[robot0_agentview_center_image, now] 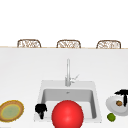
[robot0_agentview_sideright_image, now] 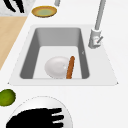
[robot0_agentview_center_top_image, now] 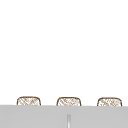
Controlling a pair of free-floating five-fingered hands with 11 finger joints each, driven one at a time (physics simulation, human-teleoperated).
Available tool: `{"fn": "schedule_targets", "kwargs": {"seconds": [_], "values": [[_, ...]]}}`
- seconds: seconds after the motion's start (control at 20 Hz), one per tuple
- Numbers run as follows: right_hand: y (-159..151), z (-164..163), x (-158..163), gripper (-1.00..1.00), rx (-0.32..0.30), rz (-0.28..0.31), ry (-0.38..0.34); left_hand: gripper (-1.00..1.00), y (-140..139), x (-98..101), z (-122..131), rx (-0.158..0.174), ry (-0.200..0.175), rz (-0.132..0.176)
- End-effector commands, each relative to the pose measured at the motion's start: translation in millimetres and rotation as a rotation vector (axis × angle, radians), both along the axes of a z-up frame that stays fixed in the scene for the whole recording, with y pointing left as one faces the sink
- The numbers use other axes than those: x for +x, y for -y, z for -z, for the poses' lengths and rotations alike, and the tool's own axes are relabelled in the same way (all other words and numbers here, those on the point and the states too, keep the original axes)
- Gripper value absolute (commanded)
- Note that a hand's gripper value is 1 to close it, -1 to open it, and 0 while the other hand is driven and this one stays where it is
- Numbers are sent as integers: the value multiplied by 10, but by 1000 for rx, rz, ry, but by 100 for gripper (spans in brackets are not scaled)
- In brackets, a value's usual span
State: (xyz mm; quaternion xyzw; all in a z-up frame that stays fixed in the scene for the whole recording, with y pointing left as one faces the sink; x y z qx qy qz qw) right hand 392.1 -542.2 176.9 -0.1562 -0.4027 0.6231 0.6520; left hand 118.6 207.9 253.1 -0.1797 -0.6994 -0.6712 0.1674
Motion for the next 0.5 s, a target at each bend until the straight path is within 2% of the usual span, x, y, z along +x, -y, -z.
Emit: {"fn": "schedule_targets", "kwargs": {"seconds": [0.0, 0.45], "values": [[-64, 0, 23, -100, -8, 15, -10, 0, 0, 0, 0, 0, 0, 0], [-443, -217, 7, -100, -150, 29, -7, 0, 0, 0, 0, 0, 0, 0]]}}
